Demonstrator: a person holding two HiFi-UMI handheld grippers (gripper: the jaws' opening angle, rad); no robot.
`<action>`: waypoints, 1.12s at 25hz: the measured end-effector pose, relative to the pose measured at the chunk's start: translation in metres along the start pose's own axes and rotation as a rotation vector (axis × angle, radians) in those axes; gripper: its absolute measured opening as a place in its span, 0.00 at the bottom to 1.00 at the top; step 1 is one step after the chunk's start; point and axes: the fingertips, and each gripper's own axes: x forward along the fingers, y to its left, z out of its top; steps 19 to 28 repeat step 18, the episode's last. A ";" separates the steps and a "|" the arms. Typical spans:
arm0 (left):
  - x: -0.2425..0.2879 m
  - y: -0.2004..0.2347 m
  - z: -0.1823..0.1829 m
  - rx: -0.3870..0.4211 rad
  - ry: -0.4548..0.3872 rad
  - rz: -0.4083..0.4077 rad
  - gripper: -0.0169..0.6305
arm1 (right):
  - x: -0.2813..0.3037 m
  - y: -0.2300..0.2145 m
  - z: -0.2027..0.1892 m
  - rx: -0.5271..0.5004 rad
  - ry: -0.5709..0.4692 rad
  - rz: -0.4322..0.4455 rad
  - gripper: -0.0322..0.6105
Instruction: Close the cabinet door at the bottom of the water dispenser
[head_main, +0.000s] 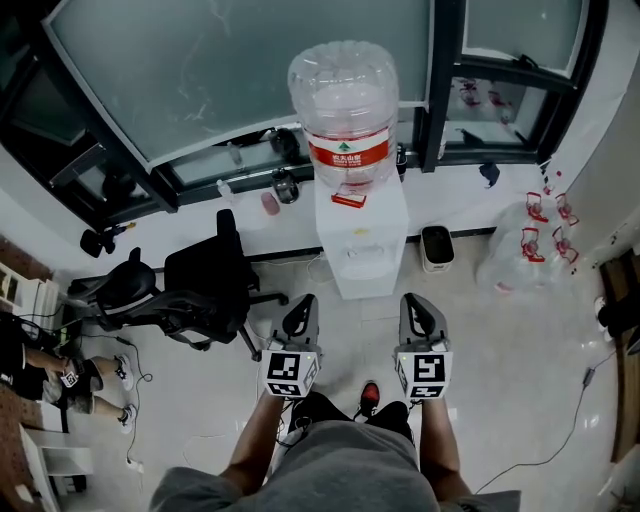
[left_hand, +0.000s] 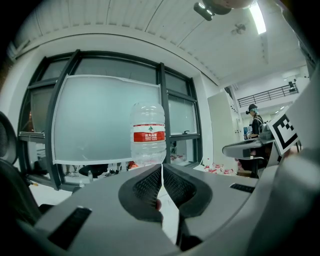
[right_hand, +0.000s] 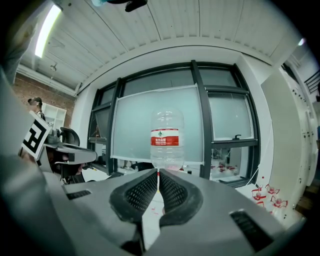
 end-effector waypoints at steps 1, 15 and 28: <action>0.000 0.000 0.000 0.000 0.000 0.000 0.07 | 0.000 0.000 -0.001 -0.002 0.002 0.001 0.09; 0.007 -0.001 -0.001 0.008 0.006 -0.007 0.07 | 0.004 0.001 -0.003 -0.009 0.012 0.004 0.09; 0.009 -0.001 -0.002 0.007 0.007 -0.009 0.07 | 0.005 0.001 -0.003 -0.007 0.017 0.001 0.09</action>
